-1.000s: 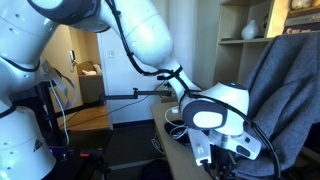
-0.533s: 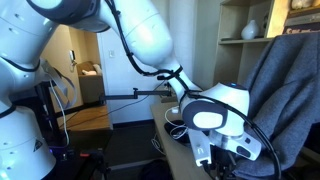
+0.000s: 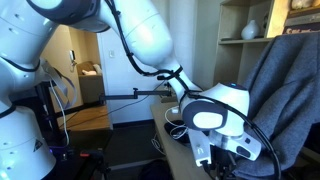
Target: Take the object and put it in the bag
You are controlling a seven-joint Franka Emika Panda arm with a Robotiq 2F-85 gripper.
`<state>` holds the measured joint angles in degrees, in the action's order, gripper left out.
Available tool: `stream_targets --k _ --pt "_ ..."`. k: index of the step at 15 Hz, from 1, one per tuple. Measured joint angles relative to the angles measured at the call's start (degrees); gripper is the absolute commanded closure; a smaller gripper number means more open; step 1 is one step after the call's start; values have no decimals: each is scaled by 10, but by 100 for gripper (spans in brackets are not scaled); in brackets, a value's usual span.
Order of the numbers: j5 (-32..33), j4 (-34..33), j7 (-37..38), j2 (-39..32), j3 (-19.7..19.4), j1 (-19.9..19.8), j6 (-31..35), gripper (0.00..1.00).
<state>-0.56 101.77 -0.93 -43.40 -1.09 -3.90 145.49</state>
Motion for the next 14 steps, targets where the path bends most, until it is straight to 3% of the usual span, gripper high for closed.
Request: stream_targets --k 14 --pt "0 -1 0 -5 0 0 6 0"
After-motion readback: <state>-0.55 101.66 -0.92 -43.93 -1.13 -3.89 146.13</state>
